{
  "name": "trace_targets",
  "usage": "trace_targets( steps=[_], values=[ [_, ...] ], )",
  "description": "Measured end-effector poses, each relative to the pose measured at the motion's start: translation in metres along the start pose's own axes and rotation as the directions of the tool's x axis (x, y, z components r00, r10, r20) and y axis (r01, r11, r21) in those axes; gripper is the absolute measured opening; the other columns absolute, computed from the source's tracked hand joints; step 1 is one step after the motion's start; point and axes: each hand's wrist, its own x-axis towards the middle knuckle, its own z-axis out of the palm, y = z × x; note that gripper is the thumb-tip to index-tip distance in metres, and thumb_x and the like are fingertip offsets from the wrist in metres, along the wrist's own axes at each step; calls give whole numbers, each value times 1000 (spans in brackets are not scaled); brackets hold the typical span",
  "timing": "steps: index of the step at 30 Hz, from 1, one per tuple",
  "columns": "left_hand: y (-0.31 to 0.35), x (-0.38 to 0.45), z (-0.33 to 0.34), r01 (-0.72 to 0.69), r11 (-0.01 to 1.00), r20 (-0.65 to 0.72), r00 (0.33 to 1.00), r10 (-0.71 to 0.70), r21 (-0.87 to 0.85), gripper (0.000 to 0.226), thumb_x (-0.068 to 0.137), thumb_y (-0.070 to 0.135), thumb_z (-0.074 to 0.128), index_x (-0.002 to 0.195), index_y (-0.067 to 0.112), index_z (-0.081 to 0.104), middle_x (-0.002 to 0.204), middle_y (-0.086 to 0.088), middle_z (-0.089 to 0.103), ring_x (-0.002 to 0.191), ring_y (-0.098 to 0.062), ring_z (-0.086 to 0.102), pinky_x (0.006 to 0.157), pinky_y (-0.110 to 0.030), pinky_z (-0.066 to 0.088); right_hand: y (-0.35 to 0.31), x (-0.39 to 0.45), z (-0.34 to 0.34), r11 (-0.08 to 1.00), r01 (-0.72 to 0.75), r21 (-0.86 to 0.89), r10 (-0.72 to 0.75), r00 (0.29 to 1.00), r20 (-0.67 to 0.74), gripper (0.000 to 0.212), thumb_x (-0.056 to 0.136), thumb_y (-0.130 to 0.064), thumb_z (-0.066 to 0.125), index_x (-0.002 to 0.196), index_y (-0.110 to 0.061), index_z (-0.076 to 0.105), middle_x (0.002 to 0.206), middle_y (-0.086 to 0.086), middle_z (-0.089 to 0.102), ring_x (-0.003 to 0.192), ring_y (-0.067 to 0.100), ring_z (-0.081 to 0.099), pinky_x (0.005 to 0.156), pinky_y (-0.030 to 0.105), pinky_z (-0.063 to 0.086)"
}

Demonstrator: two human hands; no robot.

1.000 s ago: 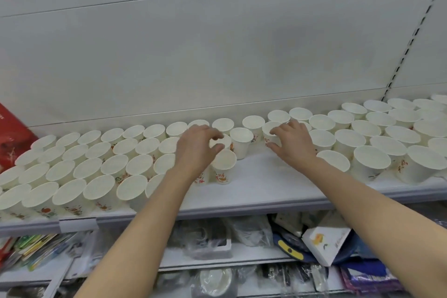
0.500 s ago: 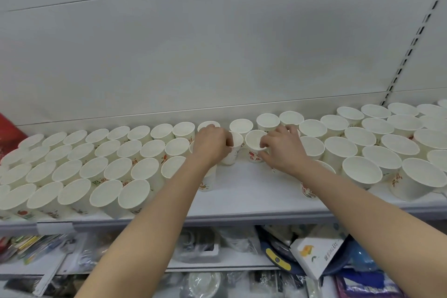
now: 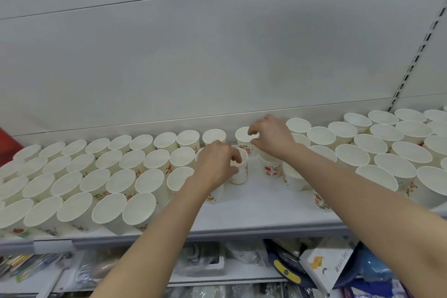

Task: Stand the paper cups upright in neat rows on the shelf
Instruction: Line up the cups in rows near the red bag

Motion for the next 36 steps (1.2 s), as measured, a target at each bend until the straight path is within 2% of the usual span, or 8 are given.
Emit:
trace_targets(
  steps=[4, 13, 17, 20, 23, 28, 31, 36],
  values=[
    [-8, -1, -1, -44, 998, 13, 999, 43, 40, 20, 80, 30, 69, 99, 34, 70, 99, 9, 64, 99, -17, 50, 70, -29, 39, -9, 22, 16, 999, -22, -47, 28, 992, 126, 15, 79, -26, 65, 93, -28, 69, 95, 1, 62, 97, 22, 53, 69, 29, 36],
    [-17, 3, 0, -126, 991, -6, 992, 127, 31, 8, 82, 32, 66, 89, 32, 70, 93, 11, 64, 95, -16, 51, 68, -27, 29, -22, 28, 29, 1000, -30, 7, 28, 991, 128, 14, 84, -20, 58, 89, -23, 71, 79, 2, 54, 97, 22, 52, 61, 29, 30],
    [-20, 6, -1, -160, 986, 51, 986, 157, 42, 18, 79, 38, 70, 97, 33, 68, 99, 12, 62, 100, -15, 49, 69, -26, 28, -10, 16, 18, 995, -16, 97, 18, 1000, -21, 20, 82, -30, 67, 99, -20, 70, 93, -1, 68, 98, 21, 52, 70, 30, 37],
    [-23, 9, -6, -171, 984, 83, 982, 167, 46, 23, 78, 37, 71, 100, 33, 68, 102, 12, 63, 102, -16, 49, 69, -27, 28, 21, 5, 4, 985, -166, 51, 172, 973, -154, 13, 81, -24, 66, 92, -18, 70, 87, -1, 70, 94, 26, 53, 75, 32, 39],
    [-24, 12, -5, -185, 981, 87, 980, 180, 51, 19, 79, 36, 70, 97, 32, 69, 100, 12, 64, 101, -15, 51, 67, -27, 30, 42, -1, -1, 946, -323, -14, 323, 946, -31, 24, 77, -35, 71, 96, -21, 70, 91, 0, 68, 99, 22, 51, 78, 30, 37],
    [-21, 15, 1, -218, 975, 94, 972, 214, 40, 19, 81, 43, 67, 96, 32, 69, 97, 10, 66, 99, -15, 52, 67, -27, 31, 31, 2, 6, 941, -310, -139, 316, 949, 22, 13, 79, -32, 65, 80, -20, 70, 76, 6, 61, 86, 24, 51, 70, 28, 26],
    [-16, 18, -2, -186, 980, 16, 982, 187, -73, 27, 80, 53, 66, 92, 30, 71, 93, 10, 67, 94, -13, 53, 66, -28, 36, 26, 6, 9, 943, -298, -150, 303, 953, 16, 12, 79, -30, 63, 76, -21, 69, 75, 4, 65, 79, 24, 50, 71, 31, 26],
    [-15, 57, -5, -64, 993, -136, 989, 50, -101, 17, 86, 36, 65, 100, 30, 72, 99, 7, 68, 100, -17, 58, 74, -30, 45, 21, 11, 17, 958, -268, -105, 269, 963, 0, 8, 76, -30, 66, 74, -23, 70, 75, 0, 68, 84, 23, 53, 78, 32, 30]
  ],
)
